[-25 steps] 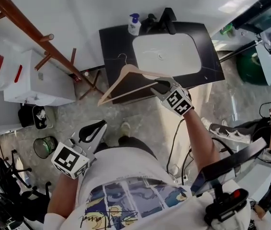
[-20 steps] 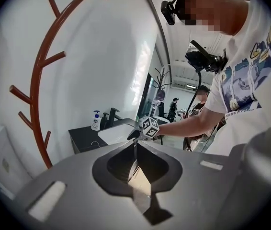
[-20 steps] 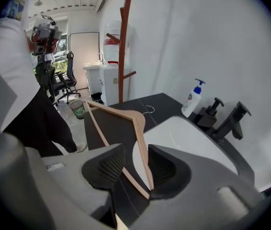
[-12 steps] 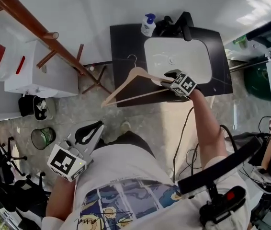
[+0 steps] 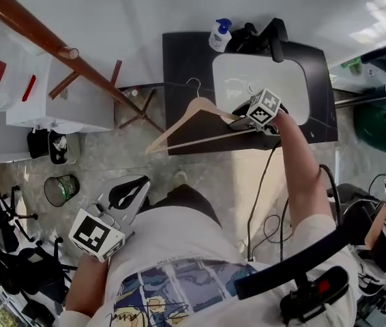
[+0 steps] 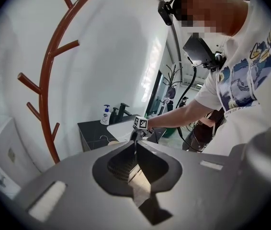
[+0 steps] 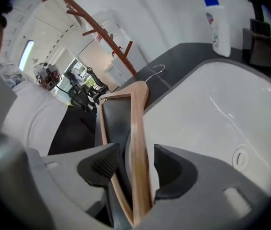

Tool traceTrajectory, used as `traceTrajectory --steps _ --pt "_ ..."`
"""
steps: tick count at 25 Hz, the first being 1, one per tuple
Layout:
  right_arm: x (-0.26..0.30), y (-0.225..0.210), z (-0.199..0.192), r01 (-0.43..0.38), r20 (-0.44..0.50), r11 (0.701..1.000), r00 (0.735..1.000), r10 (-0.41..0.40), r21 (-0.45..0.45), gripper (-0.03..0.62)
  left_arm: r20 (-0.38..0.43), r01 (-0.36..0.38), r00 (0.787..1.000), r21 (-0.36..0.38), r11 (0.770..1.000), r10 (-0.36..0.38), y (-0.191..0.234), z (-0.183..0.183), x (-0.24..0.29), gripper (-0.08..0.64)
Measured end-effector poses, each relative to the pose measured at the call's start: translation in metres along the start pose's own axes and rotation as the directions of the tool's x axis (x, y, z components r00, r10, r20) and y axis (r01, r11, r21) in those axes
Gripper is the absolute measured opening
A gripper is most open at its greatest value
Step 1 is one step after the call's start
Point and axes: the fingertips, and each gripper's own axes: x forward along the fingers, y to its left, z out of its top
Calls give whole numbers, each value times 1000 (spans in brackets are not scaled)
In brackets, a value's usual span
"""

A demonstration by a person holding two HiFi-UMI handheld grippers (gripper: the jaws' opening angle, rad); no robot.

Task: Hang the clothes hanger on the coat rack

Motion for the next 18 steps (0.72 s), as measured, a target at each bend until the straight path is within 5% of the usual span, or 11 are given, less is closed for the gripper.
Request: traceTrajectory --steps 7,11,18 --pt "10 6 -6 -159 -32 984 986 162 84 193 -11 -23 1000 -22 999 23 7 -6 2 12" --pt "8 17 -4 -233 -8 968 972 235 96 77 -11 -35 999 -30 999 34 12 -6 4 11" --pt "1 24 3 -159 11 987 987 158 35 72 1 -19 1000 -24 1000 19 12 0 4 9"
